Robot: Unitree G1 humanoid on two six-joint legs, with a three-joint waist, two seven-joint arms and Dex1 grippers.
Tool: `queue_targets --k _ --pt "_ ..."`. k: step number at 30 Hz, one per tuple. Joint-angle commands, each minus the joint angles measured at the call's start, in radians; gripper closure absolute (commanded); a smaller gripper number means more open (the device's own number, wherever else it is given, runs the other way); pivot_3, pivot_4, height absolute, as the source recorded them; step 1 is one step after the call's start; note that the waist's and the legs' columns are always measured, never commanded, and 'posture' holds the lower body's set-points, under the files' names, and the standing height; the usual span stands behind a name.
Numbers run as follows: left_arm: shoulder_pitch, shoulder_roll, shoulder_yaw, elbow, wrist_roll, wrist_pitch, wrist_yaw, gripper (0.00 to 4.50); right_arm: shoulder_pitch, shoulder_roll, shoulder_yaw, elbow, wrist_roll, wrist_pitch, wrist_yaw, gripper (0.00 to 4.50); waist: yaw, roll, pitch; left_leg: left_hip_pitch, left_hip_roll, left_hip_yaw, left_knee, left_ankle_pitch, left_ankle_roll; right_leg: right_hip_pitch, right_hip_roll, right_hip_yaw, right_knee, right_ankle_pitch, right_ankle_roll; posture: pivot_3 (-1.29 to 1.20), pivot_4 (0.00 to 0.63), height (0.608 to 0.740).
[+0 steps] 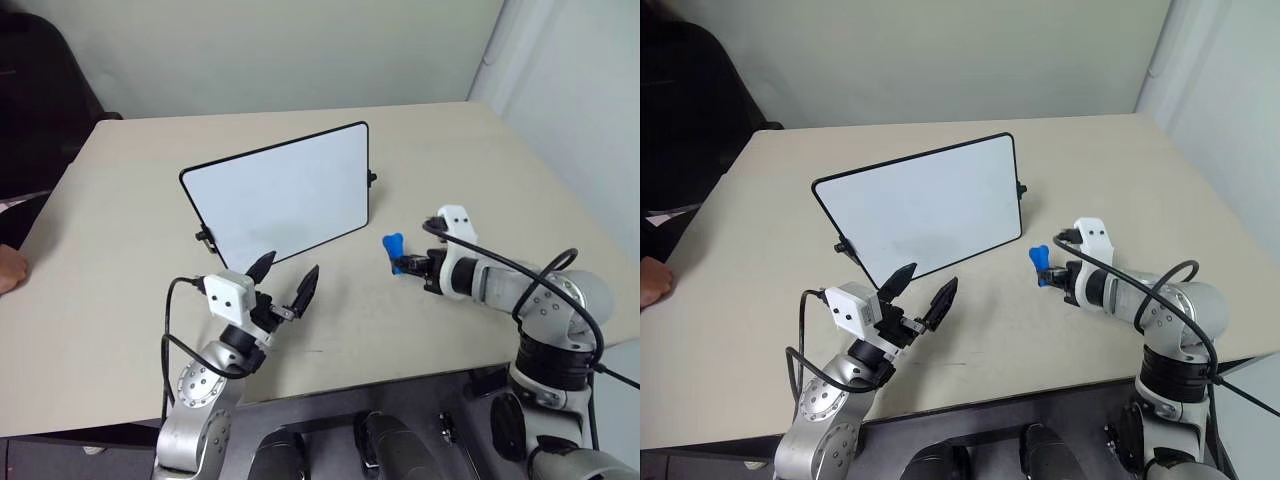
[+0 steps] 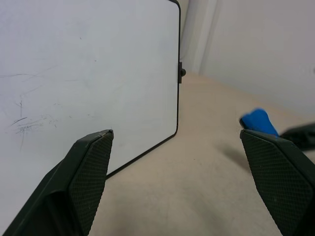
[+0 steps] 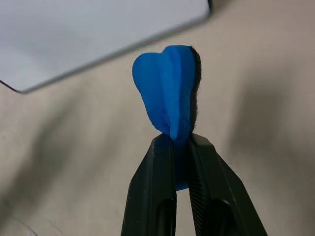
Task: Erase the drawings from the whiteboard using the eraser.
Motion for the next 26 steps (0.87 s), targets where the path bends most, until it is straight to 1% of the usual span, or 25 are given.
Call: queue_targets --k 1,2,4,8,9,12,13,16,19,22,26 --pt "-0.014 -0.006 -0.012 -0.004 -0.004 -0.012 -0.014 0.0 0.014 -0.023 -0.01 0.014 0.049 0.007 -0.06 4.06 0.0 0.0 0.0 0.0 0.0 0.0 0.0 0.0 0.0 0.0 0.0 0.0 0.0 0.0 0.0 0.0 0.15 0.735" --pt "-0.015 -0.007 -0.014 -0.003 -0.003 -0.013 -0.014 0.0 0.017 -0.026 -0.01 0.022 0.056 0.007 -0.072 3.66 0.0 0.0 0.0 0.0 0.0 0.0 0.0 0.0 0.001 0.0 0.0 0.0 0.0 0.0 0.001 0.0 0.15 0.735" --pt "-0.019 -0.009 -0.015 0.0 -0.002 -0.013 -0.015 0.0 0.019 -0.033 -0.009 0.029 0.07 0.007 -0.092 3.04 0.0 0.0 0.0 0.0 0.0 0.0 0.0 0.001 0.001 0.0 0.0 0.0 0.0 0.001 0.001 0.0 0.15 0.735" --pt "-0.02 -0.012 -0.016 0.002 0.0 -0.014 -0.019 0.0 0.026 -0.043 -0.008 0.027 0.099 0.007 -0.114 1.55 0.0 0.0 0.0 0.0 0.0 0.0 0.0 0.001 0.001 0.0 0.0 0.0 0.0 0.001 0.001 0.0 0.15 0.735" --pt "-0.021 -0.013 -0.016 0.003 0.001 -0.014 -0.019 0.0 0.028 -0.048 -0.005 0.026 0.101 0.007 -0.119 1.25 0.001 0.0 0.0 0.0 0.0 0.0 0.0 0.001 0.001 0.0 0.0 0.0 0.0 0.0 0.001 0.0 0.15 0.735" --pt "-0.023 -0.013 -0.016 0.004 0.002 -0.014 -0.02 0.0 0.032 -0.076 0.019 -0.015 0.064 -0.004 -0.115 0.13 0.002 0.0 0.0 0.0 0.0 0.0 0.0 0.0 0.001 0.0 0.0 0.0 -0.001 0.0 0.001 0.0 0.15 0.735" --pt "-0.023 -0.013 -0.016 0.004 0.003 -0.015 -0.02 0.0 0.034 -0.086 0.031 -0.032 0.048 -0.013 -0.109 0.06 0.003 0.0 0.0 0.0 0.0 0.0 0.0 0.0 0.001 0.0 0.0 0.0 -0.001 0.0 0.001 0.0 0.15 0.735" --pt "-0.026 -0.014 -0.02 0.002 0.003 -0.013 -0.021 0.0 0.104 -0.14 0.083 -0.122 -0.013 -0.253 -0.055 0.06 0.004 0.0 0.0 -0.001 -0.001 0.0 0.0 0.0 0.001 0.001 0.0 0.0 -0.001 0.0 0.001 0.0 0.15 0.735" --pt "-0.027 -0.015 -0.022 0.001 0.003 -0.013 -0.02 0.0 0.191 -0.187 0.121 -0.204 -0.057 -0.5 0.044 0.06 0.006 0.0 0.0 -0.001 -0.001 0.0 0.0 0.0 0.001 0.001 0.0 0.0 -0.001 0.0 0.001 0.0 0.15 0.735" --pt "-0.022 -0.016 -0.024 -0.006 0.006 -0.015 -0.017 0.0 0.244 -0.151 0.078 -0.23 -0.006 -0.626 0.116 0.06 0.006 0.0 0.0 0.0 -0.001 0.0 0.0 0.0 0.001 0.002 0.0 0.0 -0.002 0.0 0.001 0.0 0.15 0.735" --pt "-0.011 -0.013 -0.018 -0.022 0.002 -0.01 -0.011 0.0 0.259 -0.108 0.04 -0.221 0.044 -0.71 0.153 0.06 0.005 0.0 0.0 0.0 -0.002 -0.001 0.0 0.0 0.001 0.003 0.001 0.0 -0.004 0.001 0.002 0.0 0.15 0.735"
